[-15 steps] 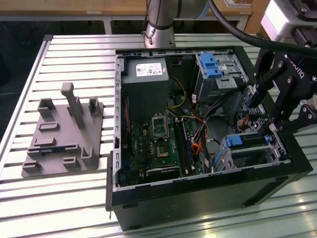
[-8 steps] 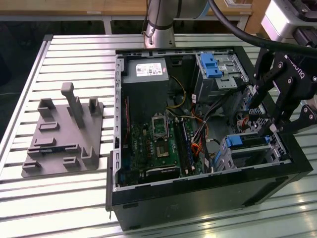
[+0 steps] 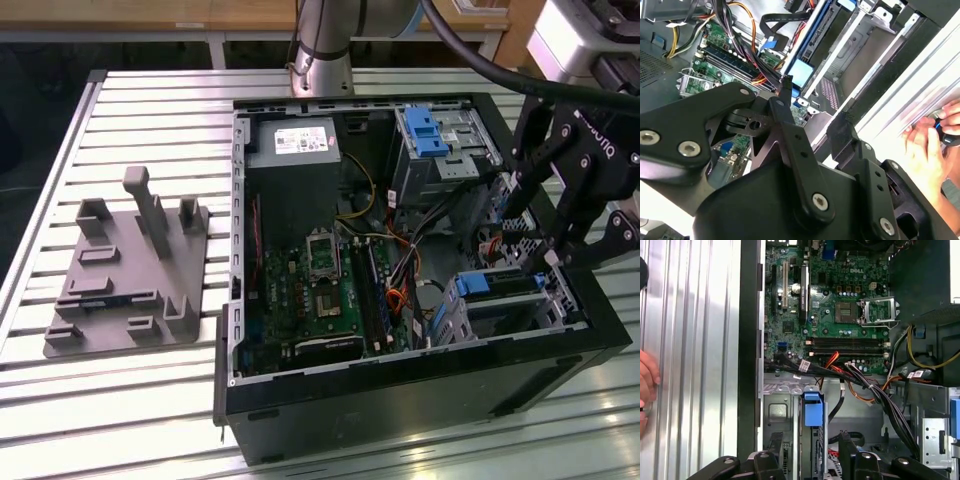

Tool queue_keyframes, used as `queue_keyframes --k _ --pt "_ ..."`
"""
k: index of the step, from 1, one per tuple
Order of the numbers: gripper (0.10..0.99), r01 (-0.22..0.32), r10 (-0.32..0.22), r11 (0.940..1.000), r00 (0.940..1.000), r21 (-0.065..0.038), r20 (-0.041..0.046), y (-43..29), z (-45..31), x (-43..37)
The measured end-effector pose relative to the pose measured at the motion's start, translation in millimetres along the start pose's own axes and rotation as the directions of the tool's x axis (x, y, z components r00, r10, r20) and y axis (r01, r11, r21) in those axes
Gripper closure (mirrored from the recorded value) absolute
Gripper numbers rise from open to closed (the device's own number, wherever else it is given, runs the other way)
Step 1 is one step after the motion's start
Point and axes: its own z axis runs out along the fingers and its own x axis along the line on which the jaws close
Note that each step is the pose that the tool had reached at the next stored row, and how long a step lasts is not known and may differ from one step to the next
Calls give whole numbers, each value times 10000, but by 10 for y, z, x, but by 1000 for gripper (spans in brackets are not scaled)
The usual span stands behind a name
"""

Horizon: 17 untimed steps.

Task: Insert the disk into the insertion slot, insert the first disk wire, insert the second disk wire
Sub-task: 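Insert the first disk wire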

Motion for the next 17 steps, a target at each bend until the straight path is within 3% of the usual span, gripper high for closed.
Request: queue_keyframes --k 3,8,9,11,14,17 --pt "529 -3 3 10000 10000 22 -87 -3 5 -51" --pt "529 -59 82 9994 9975 333 -705 -5 11 -113" --pt "529 -164 192 9992 9969 372 -760 -5 11 -113" --pt "529 -254 292 9988 9954 428 -915 -6 14 -127" --pt "529 -255 307 9987 9920 432 -1229 -7 24 -228" --pt "529 -254 308 9987 9914 433 -1274 -10 33 -357"
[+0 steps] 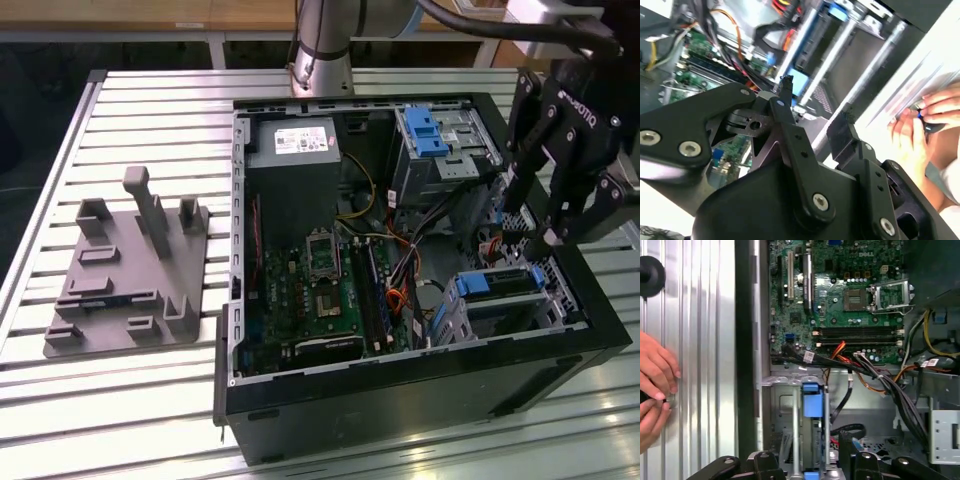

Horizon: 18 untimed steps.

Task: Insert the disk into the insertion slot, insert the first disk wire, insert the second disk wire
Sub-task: 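Insert the first disk wire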

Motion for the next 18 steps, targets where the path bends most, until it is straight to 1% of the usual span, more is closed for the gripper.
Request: queue_keyframes --k 4,6,8,11,15,18 --pt "529 -1 1 10000 10000 0 0 -5 -10 -181" --pt "529 -1 1 10000 10000 0 -10 -34 -11 -251" --pt "529 -1 1 10000 10000 0 -45 -77 -6 -278" --pt "529 0 0 10000 10000 1 -93 -150 -2 -297" --pt "529 1 -1 10000 9999 -6 -123 -284 18 -312" --pt "529 -3 3 10000 9999 -9 -141 -340 49 -336"
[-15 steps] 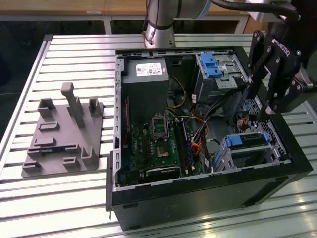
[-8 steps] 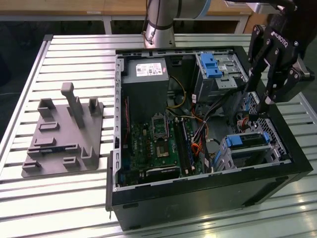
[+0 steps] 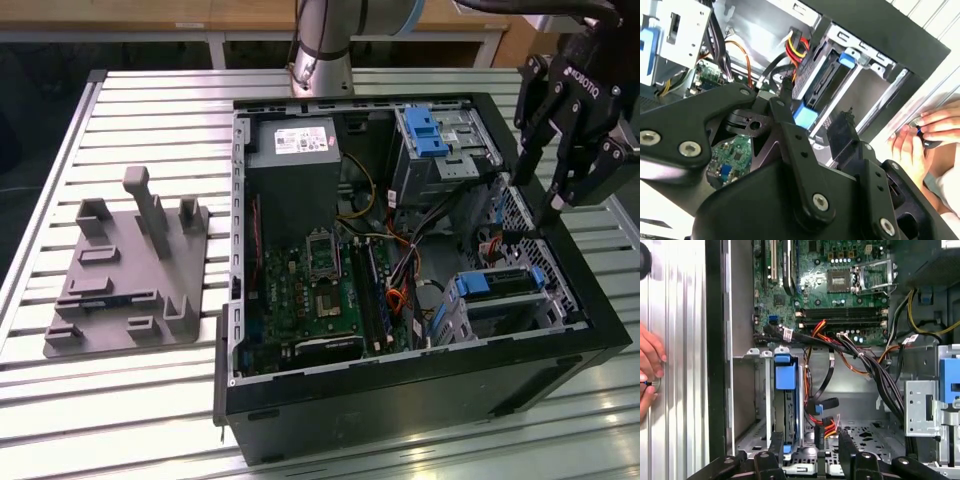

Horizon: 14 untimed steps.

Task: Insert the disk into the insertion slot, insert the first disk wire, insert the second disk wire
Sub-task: 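Insert the first disk wire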

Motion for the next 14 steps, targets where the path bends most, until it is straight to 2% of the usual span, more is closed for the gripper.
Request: queue_keyframes --k 5,6,8,9,14 --pt "545 -47 47 10000 10000 -4 -1 -51 54 -26" --pt "612 -73 73 10000 10000 -6 0 -62 66 -28" --pt "612 -145 145 9999 9999 -13 0 -82 90 -31" --pt "678 -215 215 9998 9998 -18 0 -88 101 -33" --pt "678 -995 995 9950 9950 -84 -10 -90 159 -45"
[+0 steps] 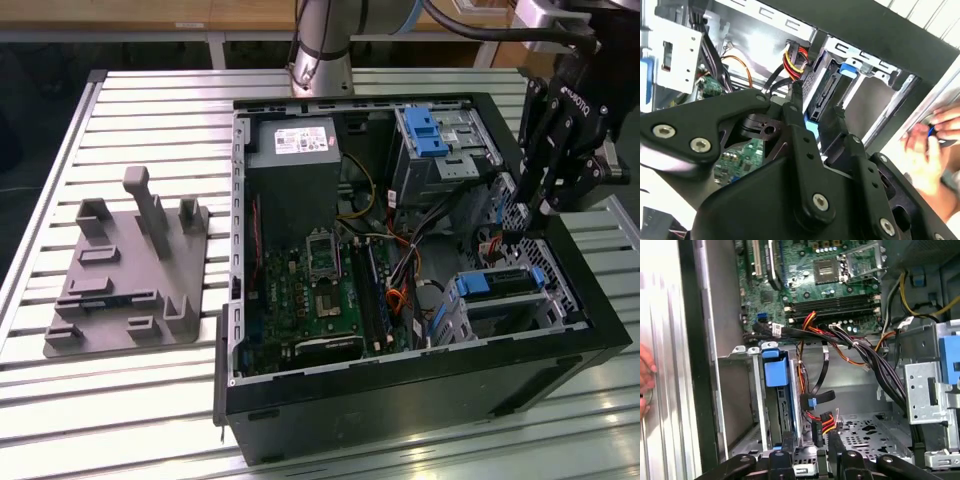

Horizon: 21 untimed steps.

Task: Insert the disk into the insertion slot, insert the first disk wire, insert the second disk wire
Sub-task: 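Insert the first disk wire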

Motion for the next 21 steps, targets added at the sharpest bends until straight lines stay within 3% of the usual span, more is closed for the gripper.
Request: queue_keyframes --k 2,6,9,13,18,21 --pt "678 -3 3 10000 10000 9 -85 3 17 -72" --pt "678 -6 9 10000 9990 49 -447 17 37 -205" --pt "678 13 -8 10000 9976 75 -686 16 61 -233" --pt "678 107 -101 9999 9966 63 -812 -10 105 -241" --pt "678 330 -323 9994 9955 56 -886 -9 153 -268" --pt "678 332 -324 9994 9945 64 -1000 -6 195 -300"
